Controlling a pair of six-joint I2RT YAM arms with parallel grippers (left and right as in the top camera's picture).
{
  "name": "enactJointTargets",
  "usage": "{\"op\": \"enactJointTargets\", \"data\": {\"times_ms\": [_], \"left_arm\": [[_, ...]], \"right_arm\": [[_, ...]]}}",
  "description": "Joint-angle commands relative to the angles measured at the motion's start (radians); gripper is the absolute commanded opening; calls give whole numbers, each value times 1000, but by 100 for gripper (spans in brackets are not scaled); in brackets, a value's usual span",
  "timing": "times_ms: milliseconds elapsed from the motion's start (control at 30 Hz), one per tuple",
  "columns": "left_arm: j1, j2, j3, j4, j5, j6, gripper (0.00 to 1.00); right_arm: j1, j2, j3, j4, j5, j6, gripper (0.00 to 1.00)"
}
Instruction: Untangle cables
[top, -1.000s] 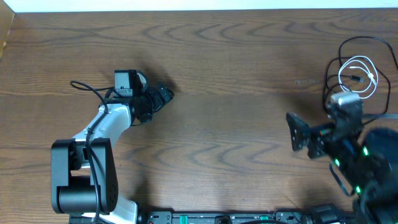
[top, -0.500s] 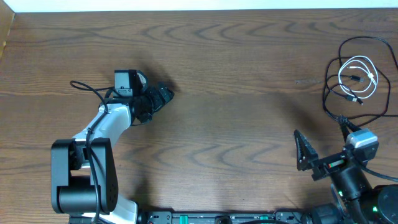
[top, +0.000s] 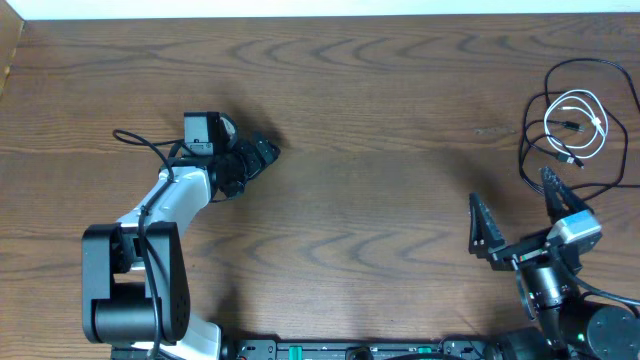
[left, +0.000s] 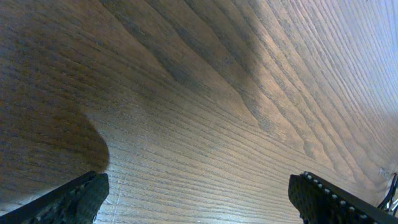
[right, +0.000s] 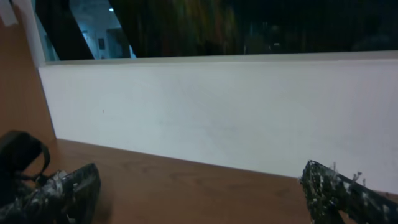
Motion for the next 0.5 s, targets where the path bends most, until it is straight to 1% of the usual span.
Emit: {"op": "enactJointTargets", "data": {"times_ms": [0, 200, 400, 467], "left_arm": [[-1, 8, 2, 0, -13, 21, 98], [-1, 8, 2, 0, -13, 21, 98], [-1, 8, 2, 0, -13, 21, 98], [-1, 8, 2, 0, -13, 21, 98]], "right_arm": [[-3, -54, -64, 34, 1, 2, 99], [-3, -103, -201, 122, 1, 1, 99], [-3, -174, -330, 126, 1, 2, 99], [-2, -188, -378, 162, 1, 2, 99]]}}
